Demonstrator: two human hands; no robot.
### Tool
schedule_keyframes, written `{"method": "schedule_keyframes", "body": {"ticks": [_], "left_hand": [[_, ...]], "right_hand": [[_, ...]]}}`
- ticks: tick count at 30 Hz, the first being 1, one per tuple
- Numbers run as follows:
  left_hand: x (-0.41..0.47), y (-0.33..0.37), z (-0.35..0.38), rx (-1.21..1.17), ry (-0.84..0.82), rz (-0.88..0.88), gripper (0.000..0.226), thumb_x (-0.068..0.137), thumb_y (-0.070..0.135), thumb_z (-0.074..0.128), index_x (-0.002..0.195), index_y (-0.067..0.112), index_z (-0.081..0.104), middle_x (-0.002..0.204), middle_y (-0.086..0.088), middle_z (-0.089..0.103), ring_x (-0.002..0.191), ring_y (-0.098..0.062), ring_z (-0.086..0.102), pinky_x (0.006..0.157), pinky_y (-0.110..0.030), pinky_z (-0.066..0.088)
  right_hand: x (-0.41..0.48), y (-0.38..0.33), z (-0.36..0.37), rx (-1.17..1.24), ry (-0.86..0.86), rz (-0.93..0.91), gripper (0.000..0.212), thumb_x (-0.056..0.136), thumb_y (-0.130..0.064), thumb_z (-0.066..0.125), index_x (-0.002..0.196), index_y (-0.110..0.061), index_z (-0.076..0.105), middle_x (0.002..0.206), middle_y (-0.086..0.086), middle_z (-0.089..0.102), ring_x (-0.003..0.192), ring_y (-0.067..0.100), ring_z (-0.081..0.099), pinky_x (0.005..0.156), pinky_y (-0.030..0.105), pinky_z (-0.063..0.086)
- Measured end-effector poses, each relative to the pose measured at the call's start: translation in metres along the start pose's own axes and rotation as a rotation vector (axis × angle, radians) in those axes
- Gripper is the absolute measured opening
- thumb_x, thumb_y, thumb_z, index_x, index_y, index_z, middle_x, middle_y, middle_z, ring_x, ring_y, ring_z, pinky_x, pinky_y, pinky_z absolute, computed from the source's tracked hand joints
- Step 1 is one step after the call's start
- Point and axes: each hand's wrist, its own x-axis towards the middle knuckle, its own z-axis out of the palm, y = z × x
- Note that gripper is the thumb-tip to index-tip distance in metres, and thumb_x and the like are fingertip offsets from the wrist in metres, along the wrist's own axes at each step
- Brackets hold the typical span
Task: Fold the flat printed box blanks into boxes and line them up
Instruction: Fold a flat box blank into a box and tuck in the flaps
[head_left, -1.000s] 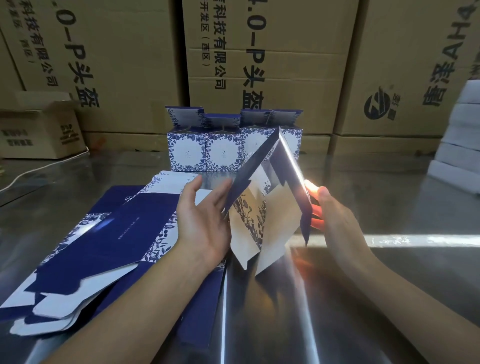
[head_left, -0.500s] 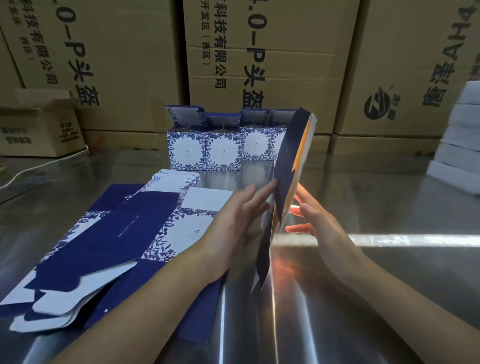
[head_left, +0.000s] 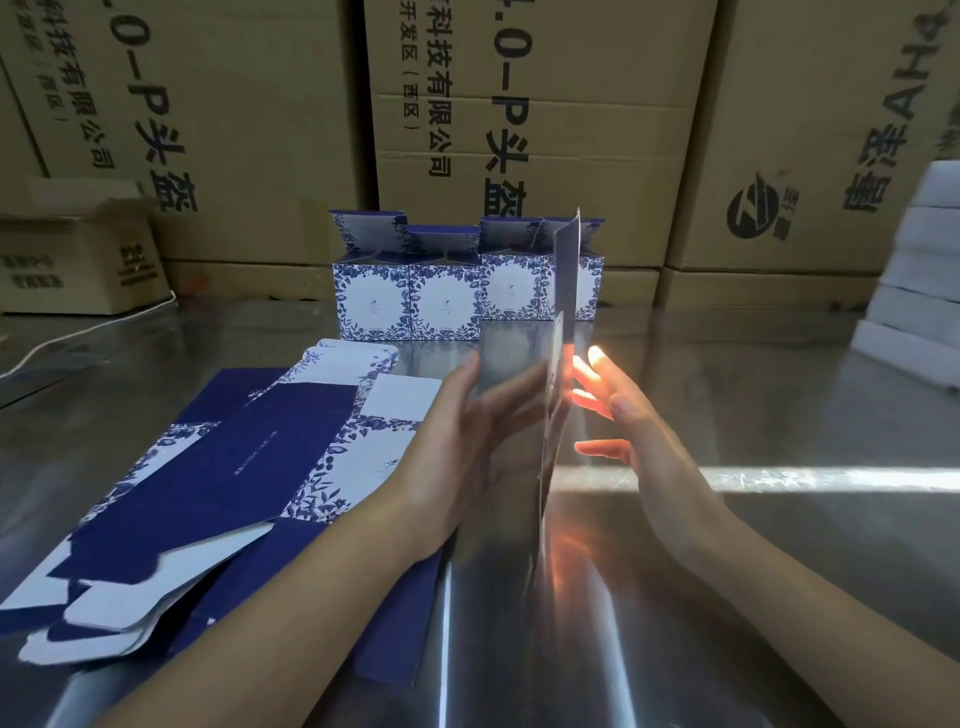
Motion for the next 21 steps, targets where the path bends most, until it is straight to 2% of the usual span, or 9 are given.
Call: {"method": "schedule_keyframes", "body": {"ticks": [2,5,7,10,13,16,17,19,21], "left_hand": [[0.001,0.0,-0.001,-0.018,0.022,-0.003,0.075,0.088,0.059,0.015,0.139,0.014,0.045,0.137,-0.002,0.054,0.13,-0.017,0.046,0.105,-0.037,0.038],[0.003,0.002,-0.006,-0.004,0.162,0.026,0.071,0.093,0.057,0.012,0.135,0.015,0.051,0.128,0.002,0.062,0.123,-0.012,0.053,0.102,-0.035,0.039],[0.005,0.002,-0.012,0.005,0.259,0.031,0.069,0.095,0.057,0.014,0.131,0.015,0.056,0.121,0.003,0.066,0.12,-0.011,0.055,0.1,-0.035,0.042],[0.006,0.0,-0.015,0.021,0.314,0.02,0.068,0.095,0.058,0.016,0.127,0.017,0.059,0.115,0.0,0.069,0.114,-0.011,0.06,0.099,-0.036,0.043],[0.006,0.0,-0.015,0.041,0.311,0.014,0.068,0.096,0.056,0.017,0.124,0.013,0.061,0.114,-0.005,0.069,0.108,-0.01,0.062,0.096,-0.034,0.047],[0.006,0.0,-0.013,0.067,0.227,0.001,0.064,0.097,0.054,0.016,0.111,0.017,0.066,0.101,0.0,0.072,0.088,-0.005,0.066,0.079,-0.024,0.053],[0.006,0.0,-0.013,0.062,0.199,-0.018,0.064,0.095,0.056,0.017,0.112,0.018,0.066,0.104,0.0,0.072,0.093,-0.006,0.065,0.082,-0.024,0.052],[0.006,-0.002,-0.013,0.049,0.161,-0.035,0.063,0.094,0.059,0.023,0.118,0.018,0.066,0.12,-0.002,0.067,0.117,-0.015,0.058,0.102,-0.038,0.043],[0.005,-0.006,-0.012,0.082,0.106,-0.013,0.057,0.095,0.055,0.028,0.123,0.021,0.063,0.127,-0.003,0.062,0.125,-0.022,0.051,0.11,-0.048,0.032]], "right_hand": [[-0.003,0.0,0.001,-0.028,0.023,-0.011,0.038,0.087,-0.05,0.028,0.122,-0.054,0.041,0.138,-0.026,0.046,0.122,-0.008,0.046,0.089,0.026,0.046],[0.0,0.002,-0.004,-0.042,0.132,0.022,0.038,0.087,-0.05,0.025,0.116,-0.051,0.049,0.117,-0.037,0.055,0.111,-0.013,0.05,0.083,0.026,0.045],[0.004,0.003,-0.008,-0.045,0.198,0.051,0.042,0.086,-0.052,0.025,0.118,-0.045,0.052,0.112,-0.034,0.057,0.106,-0.013,0.052,0.079,0.025,0.044],[0.004,0.006,-0.01,-0.051,0.222,0.067,0.051,0.086,-0.053,0.023,0.124,-0.038,0.054,0.12,-0.023,0.058,0.108,-0.005,0.055,0.08,0.028,0.046],[0.003,0.005,-0.008,-0.077,0.181,0.049,0.051,0.086,-0.055,0.023,0.127,-0.043,0.051,0.13,-0.024,0.053,0.112,-0.007,0.053,0.084,0.03,0.049],[-0.001,0.004,-0.003,-0.081,0.088,0.025,0.048,0.086,-0.056,0.024,0.127,-0.049,0.048,0.135,-0.026,0.049,0.117,-0.007,0.051,0.085,0.026,0.049],[0.0,0.002,0.0,-0.076,0.055,0.025,0.047,0.086,-0.056,0.024,0.125,-0.05,0.047,0.139,-0.023,0.047,0.119,-0.005,0.049,0.085,0.024,0.049],[0.004,0.0,0.002,-0.057,-0.001,0.066,0.045,0.088,-0.053,0.026,0.127,-0.047,0.046,0.144,-0.017,0.043,0.126,0.002,0.046,0.088,0.023,0.048],[0.011,-0.001,0.004,-0.012,-0.034,0.135,0.041,0.094,-0.048,0.032,0.132,-0.039,0.044,0.145,-0.012,0.042,0.128,0.006,0.045,0.091,0.026,0.046]]}}
